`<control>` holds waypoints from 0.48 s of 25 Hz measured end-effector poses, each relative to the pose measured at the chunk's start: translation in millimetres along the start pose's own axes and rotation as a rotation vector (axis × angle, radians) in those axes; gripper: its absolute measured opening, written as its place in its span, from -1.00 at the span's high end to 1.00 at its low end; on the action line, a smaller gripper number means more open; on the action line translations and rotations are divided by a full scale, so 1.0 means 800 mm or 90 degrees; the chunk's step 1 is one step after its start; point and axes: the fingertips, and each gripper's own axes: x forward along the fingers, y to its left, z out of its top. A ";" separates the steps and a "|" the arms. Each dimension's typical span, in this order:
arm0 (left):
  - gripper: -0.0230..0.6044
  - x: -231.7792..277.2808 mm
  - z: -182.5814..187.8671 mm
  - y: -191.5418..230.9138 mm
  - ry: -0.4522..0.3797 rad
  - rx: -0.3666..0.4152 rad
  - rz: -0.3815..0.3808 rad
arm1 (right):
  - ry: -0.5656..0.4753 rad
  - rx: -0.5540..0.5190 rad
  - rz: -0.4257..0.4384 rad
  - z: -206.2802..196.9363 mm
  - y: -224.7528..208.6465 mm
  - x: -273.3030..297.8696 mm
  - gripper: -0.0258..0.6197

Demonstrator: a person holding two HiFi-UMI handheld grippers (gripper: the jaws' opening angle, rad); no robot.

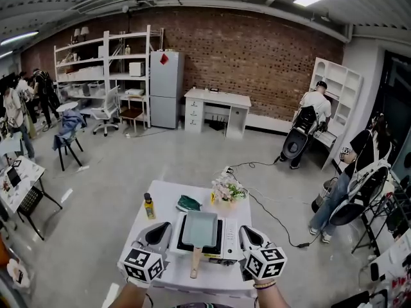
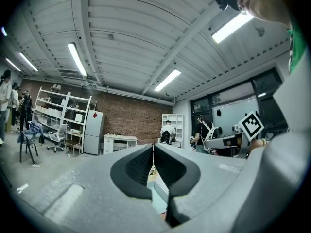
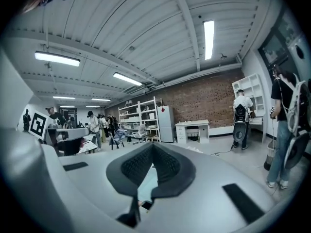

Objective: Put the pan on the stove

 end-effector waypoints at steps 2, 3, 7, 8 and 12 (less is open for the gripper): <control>0.87 -0.003 0.001 -0.009 0.002 -0.001 -0.002 | -0.001 0.000 -0.003 0.003 -0.002 -0.009 0.92; 0.87 -0.006 0.001 -0.012 0.002 0.000 -0.003 | -0.001 -0.002 -0.004 0.002 -0.001 -0.014 0.92; 0.87 -0.021 -0.004 -0.015 0.009 0.003 -0.012 | -0.005 -0.004 -0.006 -0.002 0.017 -0.026 0.92; 0.87 -0.024 -0.005 -0.016 0.011 0.004 -0.015 | -0.006 -0.001 -0.006 -0.003 0.020 -0.029 0.92; 0.86 -0.029 -0.004 -0.019 0.011 0.008 -0.017 | -0.009 0.005 -0.009 -0.005 0.022 -0.039 0.92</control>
